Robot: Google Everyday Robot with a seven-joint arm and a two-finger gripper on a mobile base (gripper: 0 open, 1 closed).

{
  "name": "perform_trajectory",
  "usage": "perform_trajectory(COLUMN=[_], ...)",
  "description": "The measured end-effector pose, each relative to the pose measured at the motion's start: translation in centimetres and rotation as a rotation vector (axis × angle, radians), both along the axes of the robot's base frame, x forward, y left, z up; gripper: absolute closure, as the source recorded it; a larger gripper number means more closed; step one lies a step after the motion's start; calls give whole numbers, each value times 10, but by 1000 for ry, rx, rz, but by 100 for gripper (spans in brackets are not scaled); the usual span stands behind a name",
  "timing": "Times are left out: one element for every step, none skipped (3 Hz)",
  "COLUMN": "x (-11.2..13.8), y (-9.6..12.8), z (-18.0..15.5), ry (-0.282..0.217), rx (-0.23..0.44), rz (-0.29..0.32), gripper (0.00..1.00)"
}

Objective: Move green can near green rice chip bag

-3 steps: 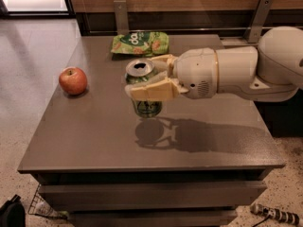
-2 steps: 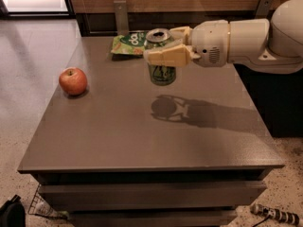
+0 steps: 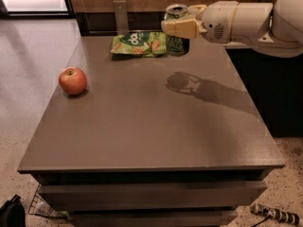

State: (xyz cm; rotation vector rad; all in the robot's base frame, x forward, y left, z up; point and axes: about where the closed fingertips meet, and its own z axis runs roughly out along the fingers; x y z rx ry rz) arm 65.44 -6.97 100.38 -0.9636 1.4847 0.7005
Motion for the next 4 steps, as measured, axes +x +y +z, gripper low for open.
perform_trajectory(x=[43,58,58,69], y=[-33,-43,-43,-45], z=[-2,2,2,-4], ry=[-54,-79,-79,-64], rx=[50,61,61,58], rz=[-169,-236,-236,-269], gripper=[100,100,100,100])
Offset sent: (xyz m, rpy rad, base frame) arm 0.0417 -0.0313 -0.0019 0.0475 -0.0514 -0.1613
